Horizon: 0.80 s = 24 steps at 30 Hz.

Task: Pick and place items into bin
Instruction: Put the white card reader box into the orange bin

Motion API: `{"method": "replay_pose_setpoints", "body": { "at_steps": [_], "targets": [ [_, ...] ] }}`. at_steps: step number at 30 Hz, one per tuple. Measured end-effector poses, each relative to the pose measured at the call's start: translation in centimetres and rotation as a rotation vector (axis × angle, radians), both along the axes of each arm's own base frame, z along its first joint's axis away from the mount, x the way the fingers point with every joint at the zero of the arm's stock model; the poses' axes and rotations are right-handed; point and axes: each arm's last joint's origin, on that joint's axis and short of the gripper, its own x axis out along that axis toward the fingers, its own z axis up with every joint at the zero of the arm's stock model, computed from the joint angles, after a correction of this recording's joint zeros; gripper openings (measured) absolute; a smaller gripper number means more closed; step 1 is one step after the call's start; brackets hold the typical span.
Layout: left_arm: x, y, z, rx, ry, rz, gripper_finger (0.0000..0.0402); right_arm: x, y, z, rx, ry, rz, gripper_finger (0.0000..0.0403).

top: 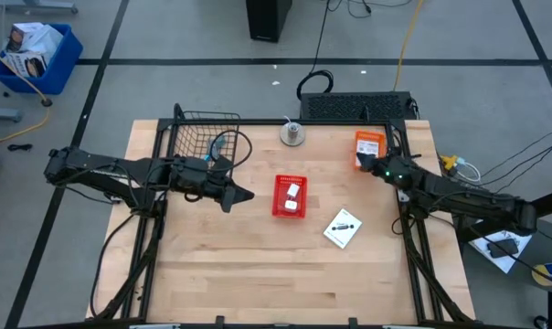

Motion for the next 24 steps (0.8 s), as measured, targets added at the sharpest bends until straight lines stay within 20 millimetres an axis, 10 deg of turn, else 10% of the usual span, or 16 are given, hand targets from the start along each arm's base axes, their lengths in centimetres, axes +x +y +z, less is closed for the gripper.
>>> {"method": "replay_pose_setpoints", "body": {
  "at_steps": [8, 14, 24],
  "targets": [
    [0.0, 0.3, 0.0, 0.045, -0.003, 0.021, 0.0042, 1.4, 1.3, 1.7, -0.033, -0.174, 0.374, 0.0139],
    [0.8, 0.8, -0.4, 0.072, 0.002, 0.041, 0.0042, 2.0, 3.4, 1.0, 0.126, -0.167, 0.63, 0.002],
    [7.1, 0.3, -4.0, -0.041, -0.099, -0.041, 0.0042, 1.9, 6.5, 0.1, 0.344, -0.125, 0.815, 0.0]
  ]
}}
